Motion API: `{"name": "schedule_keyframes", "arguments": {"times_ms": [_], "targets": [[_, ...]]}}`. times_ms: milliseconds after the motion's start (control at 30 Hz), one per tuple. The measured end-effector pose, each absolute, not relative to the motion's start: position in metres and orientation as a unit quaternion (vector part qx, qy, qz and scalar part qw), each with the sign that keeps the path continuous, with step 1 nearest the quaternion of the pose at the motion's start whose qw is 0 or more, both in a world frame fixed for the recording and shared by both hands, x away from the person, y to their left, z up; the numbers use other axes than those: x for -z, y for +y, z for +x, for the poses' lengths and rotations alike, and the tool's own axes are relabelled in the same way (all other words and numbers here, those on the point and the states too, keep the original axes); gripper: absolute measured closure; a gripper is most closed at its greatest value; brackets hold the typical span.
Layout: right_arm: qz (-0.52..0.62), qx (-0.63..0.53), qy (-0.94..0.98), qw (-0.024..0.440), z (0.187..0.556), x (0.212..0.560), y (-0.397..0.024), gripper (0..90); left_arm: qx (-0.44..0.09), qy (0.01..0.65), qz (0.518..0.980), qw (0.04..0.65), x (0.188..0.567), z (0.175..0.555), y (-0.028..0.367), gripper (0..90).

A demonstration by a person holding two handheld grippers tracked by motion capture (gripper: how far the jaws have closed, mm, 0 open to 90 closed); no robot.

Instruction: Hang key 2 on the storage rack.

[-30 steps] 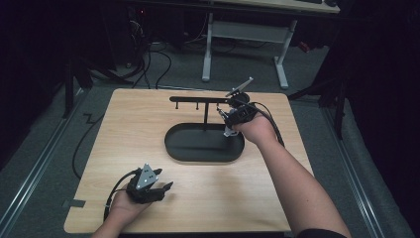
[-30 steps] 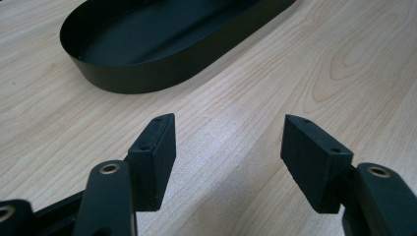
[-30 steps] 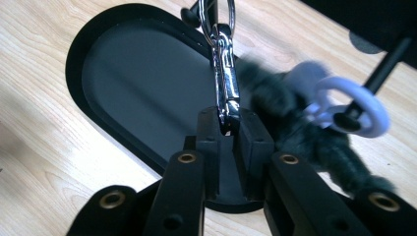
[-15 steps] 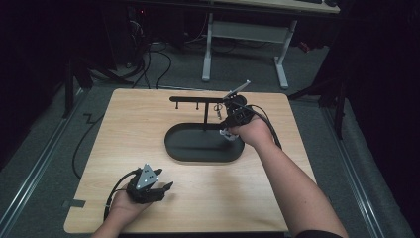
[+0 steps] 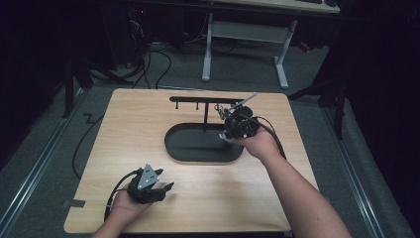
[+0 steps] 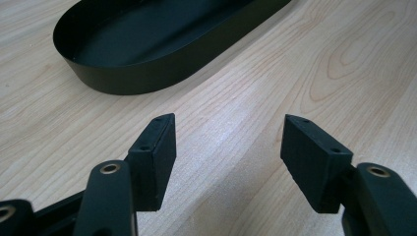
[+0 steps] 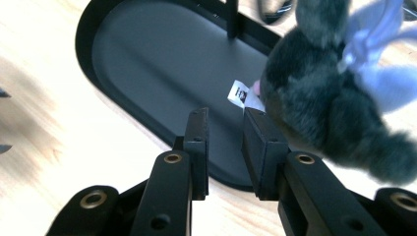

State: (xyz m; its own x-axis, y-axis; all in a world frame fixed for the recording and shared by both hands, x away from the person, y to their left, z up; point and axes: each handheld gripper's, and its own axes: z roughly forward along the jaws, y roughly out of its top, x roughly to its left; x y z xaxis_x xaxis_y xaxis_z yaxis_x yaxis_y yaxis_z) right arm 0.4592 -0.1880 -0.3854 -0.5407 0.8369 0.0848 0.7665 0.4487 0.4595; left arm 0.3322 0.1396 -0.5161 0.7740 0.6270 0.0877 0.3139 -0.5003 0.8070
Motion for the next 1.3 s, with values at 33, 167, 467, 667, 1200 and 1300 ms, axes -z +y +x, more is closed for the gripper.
{"name": "schedule_keyframes", "arguments": {"times_ms": [33, 167, 467, 667, 1200, 1300], "targets": [[0.472, -0.230, 0.848, 0.076, 0.456, 0.387, -0.189, 72.6, -0.188, 0.278, 0.846, 0.414, 0.516, 0.332, 0.139, 39.1], [0.468, -0.236, 0.849, 0.075, 0.445, 0.393, -0.192, 72.5, -0.189, 0.277, 0.846, 0.414, 0.516, 0.332, 0.138, 39.1], [0.461, -0.273, 0.842, 0.062, 0.413, 0.408, -0.205, 67.1, -0.187, 0.276, 0.848, 0.411, 0.518, 0.331, 0.137, 39.1], [0.463, -0.309, 0.829, 0.052, 0.390, 0.432, -0.219, 57.7, -0.187, 0.274, 0.850, 0.408, 0.518, 0.331, 0.135, 39.1], [0.468, -0.370, 0.792, 0.129, 0.328, 0.496, -0.266, 40.8, -0.182, 0.272, 0.852, 0.410, 0.519, 0.330, 0.131, 39.1], [0.473, -0.378, 0.784, 0.138, 0.320, 0.508, -0.275, 37.6, -0.180, 0.274, 0.852, 0.409, 0.519, 0.331, 0.131, 39.1]]}}
